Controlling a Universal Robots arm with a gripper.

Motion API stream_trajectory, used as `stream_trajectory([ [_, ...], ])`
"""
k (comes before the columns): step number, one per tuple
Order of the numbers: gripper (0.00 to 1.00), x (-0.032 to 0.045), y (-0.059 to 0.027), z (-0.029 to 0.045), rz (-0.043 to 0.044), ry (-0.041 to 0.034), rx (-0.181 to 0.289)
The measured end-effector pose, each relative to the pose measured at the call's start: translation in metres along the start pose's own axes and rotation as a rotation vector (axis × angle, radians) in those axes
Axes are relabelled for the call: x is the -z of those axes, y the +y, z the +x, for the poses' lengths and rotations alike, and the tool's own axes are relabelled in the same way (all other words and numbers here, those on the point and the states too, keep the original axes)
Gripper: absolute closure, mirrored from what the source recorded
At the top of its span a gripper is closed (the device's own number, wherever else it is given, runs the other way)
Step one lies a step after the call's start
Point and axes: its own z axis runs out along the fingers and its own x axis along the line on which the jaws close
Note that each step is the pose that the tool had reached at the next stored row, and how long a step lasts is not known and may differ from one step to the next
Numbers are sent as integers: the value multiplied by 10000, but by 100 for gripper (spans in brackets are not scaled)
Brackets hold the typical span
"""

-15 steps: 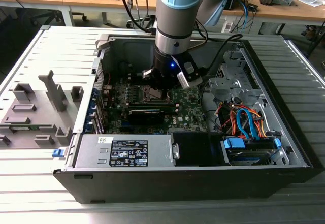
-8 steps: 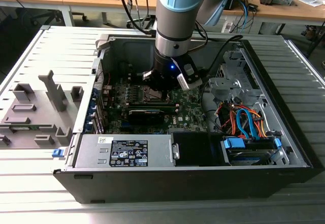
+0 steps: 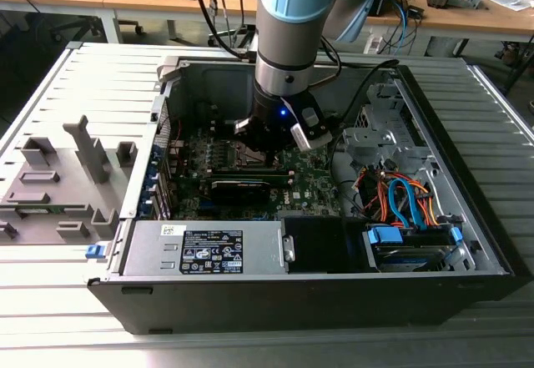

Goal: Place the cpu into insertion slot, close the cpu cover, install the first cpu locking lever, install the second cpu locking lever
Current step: 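Install the second cpu locking lever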

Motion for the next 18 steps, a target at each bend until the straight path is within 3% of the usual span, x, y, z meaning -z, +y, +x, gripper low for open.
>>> stream_trajectory([
  [18,89,-39,-29,25,0,-1,0],
])
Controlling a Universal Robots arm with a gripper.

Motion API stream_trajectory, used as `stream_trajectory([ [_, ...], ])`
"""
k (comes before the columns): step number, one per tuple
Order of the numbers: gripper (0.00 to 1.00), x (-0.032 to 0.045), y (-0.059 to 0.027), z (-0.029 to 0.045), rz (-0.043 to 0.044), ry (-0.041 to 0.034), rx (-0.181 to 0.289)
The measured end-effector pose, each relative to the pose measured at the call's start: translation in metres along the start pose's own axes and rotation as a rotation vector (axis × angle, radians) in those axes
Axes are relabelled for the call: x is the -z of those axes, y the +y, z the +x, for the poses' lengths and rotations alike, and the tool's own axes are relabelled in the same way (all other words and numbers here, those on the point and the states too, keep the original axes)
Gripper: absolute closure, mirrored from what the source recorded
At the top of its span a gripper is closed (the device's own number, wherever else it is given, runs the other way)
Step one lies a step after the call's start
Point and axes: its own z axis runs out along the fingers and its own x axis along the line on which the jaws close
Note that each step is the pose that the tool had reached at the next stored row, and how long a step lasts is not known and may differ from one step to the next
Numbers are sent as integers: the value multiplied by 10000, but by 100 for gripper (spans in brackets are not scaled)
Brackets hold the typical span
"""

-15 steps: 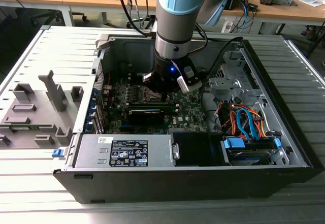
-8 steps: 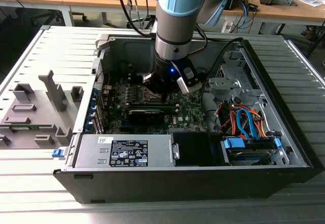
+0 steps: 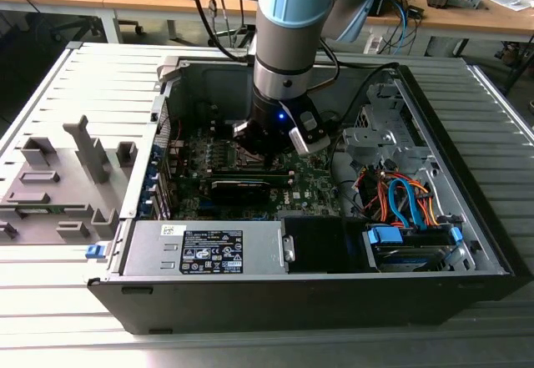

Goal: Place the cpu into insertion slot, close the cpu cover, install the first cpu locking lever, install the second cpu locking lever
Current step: 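Install the second cpu locking lever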

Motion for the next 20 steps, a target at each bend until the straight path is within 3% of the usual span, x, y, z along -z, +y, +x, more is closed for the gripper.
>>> stream_trajectory([
  [20,89,-39,7,183,0,1,0],
])
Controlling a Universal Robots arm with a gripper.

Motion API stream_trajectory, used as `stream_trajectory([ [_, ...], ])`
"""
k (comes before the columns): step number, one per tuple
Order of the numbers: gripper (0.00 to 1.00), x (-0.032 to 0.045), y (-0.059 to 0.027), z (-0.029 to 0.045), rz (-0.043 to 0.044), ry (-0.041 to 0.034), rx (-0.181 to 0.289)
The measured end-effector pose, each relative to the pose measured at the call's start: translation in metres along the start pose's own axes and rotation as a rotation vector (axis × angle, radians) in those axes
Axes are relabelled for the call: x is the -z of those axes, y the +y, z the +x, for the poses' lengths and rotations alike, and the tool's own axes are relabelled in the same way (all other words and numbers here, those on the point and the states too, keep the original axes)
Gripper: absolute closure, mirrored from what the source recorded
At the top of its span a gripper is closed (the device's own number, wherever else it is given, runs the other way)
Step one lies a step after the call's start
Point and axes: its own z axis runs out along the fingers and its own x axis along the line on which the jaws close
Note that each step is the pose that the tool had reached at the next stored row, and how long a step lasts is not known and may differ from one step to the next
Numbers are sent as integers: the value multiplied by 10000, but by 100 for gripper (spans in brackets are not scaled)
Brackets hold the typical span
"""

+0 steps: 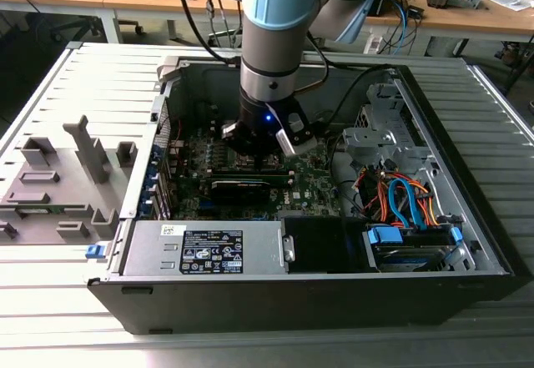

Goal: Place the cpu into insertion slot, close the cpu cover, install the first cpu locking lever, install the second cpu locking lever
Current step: 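Install the second cpu locking lever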

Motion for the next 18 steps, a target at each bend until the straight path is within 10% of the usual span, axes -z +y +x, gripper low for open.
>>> stream_trajectory([
  [18,89,-32,13,206,1,0,0],
])
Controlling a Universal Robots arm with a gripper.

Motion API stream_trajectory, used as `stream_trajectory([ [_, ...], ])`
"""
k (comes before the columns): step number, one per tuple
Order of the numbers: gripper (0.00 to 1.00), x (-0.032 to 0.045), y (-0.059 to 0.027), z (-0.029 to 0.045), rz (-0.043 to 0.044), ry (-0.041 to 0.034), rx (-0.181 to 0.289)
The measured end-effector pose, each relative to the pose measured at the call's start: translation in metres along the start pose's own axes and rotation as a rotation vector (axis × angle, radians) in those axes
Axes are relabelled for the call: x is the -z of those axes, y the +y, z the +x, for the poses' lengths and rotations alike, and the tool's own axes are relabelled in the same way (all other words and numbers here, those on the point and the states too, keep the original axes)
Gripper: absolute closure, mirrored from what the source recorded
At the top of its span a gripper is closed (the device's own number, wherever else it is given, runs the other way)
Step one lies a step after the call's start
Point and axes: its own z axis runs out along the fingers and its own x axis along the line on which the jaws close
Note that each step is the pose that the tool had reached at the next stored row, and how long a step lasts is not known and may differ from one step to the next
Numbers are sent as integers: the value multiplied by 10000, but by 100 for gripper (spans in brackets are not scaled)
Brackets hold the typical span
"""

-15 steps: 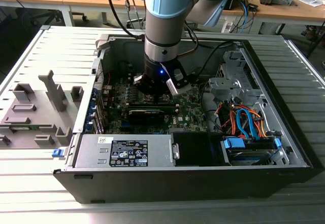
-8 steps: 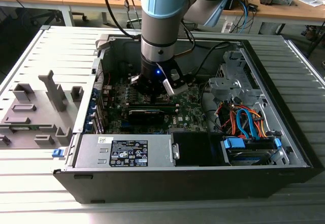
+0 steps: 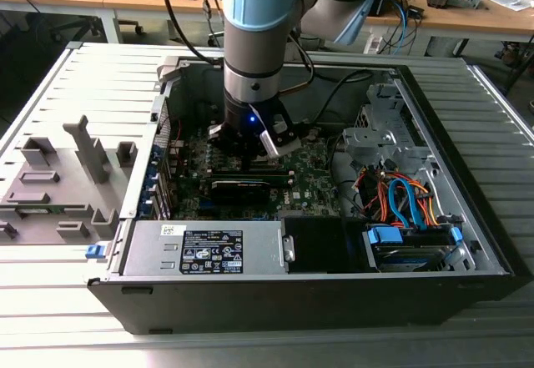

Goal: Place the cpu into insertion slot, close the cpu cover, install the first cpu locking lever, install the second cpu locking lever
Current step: 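Install the second cpu locking lever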

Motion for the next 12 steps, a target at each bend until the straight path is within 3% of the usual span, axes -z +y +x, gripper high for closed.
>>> stream_trajectory([
  [4,89,-3,2,26,35,4,0],
  [6,89,-5,11,28,227,18,-4],
  [7,89,-7,28,27,430,34,-9],
  [8,89,-9,39,26,531,40,-11],
  [9,89,-11,66,25,588,45,-13],
  [12,89,-15,101,23,589,43,-11],
])
